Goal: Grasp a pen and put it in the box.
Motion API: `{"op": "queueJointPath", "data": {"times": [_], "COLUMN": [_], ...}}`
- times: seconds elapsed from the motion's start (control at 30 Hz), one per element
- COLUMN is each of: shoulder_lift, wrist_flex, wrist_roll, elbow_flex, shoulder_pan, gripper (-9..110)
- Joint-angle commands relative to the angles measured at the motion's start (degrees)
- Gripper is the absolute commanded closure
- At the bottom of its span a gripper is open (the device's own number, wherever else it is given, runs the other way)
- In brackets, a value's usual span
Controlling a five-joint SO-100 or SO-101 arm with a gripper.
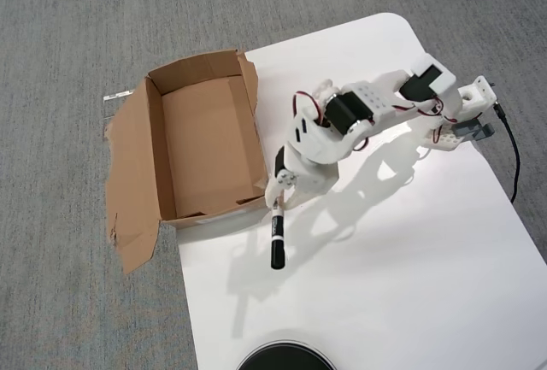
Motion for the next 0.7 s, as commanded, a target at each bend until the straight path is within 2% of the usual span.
{"op": "queueJointPath", "data": {"times": [0.0, 0.33, 0.67], "shoulder_lift": [2.7, -2.5, -7.5], "wrist_flex": [-1.4, -14.0, -14.7], "wrist_roll": [0.5, 0.5, 0.5], "elbow_flex": [-4.3, -4.3, -3.3], "shoulder_pan": [4.9, 13.2, 21.2], "gripper": [101, 101, 100]}}
